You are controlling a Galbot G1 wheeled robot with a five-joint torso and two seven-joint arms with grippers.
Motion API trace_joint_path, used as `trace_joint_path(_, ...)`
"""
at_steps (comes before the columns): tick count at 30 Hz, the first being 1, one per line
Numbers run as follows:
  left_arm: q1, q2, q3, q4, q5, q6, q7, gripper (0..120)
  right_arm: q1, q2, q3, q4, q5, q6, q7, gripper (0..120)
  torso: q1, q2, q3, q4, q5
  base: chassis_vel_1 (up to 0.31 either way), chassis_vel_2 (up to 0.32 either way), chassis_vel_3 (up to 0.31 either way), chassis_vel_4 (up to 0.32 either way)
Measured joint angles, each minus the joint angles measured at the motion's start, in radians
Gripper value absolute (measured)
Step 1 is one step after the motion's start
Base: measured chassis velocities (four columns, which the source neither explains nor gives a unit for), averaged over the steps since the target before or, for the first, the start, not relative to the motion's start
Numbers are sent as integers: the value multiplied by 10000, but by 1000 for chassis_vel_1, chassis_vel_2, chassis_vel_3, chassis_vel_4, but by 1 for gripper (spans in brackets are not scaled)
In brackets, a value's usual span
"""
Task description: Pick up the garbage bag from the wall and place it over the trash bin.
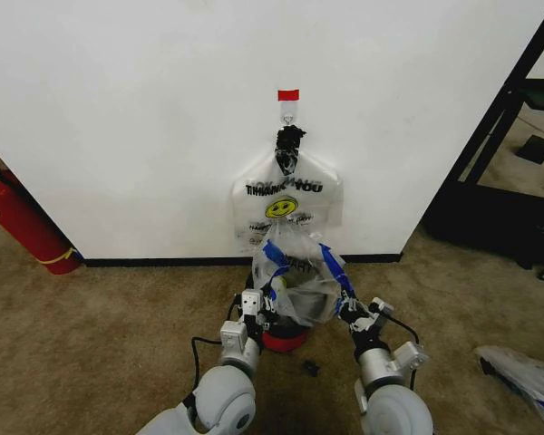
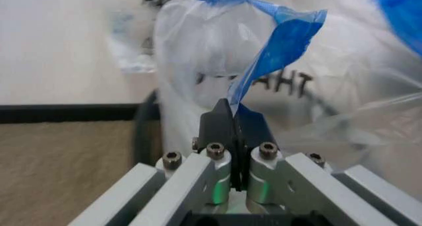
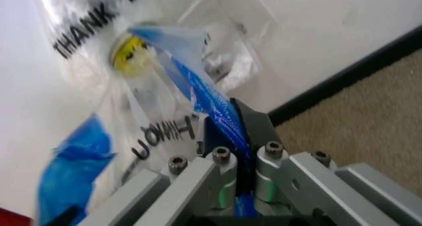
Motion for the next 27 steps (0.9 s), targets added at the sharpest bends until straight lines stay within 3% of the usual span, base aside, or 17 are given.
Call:
trace_joint_path(5, 607, 642, -553, -429, -60, 264, -288, 0, -270, -25, -40, -12, -273, -246, 337, 0, 0, 0, 0, 0, 0, 0, 0, 0, 0)
trace_joint_path(16, 1179, 1310, -671, -1489, -494, 1125, -709, 0, -710, -388, 45, 491, -553, -1320, 1511, 0, 0, 0, -1, -2, -1, 0, 0, 0, 0)
trace_joint_path(27, 1315, 1021, -418, -910, -546, 1156, -689, 0, -132, -344, 172, -8, -363, -1564, 1799, 0, 0, 0, 0, 0, -1, 0, 0, 0, 0)
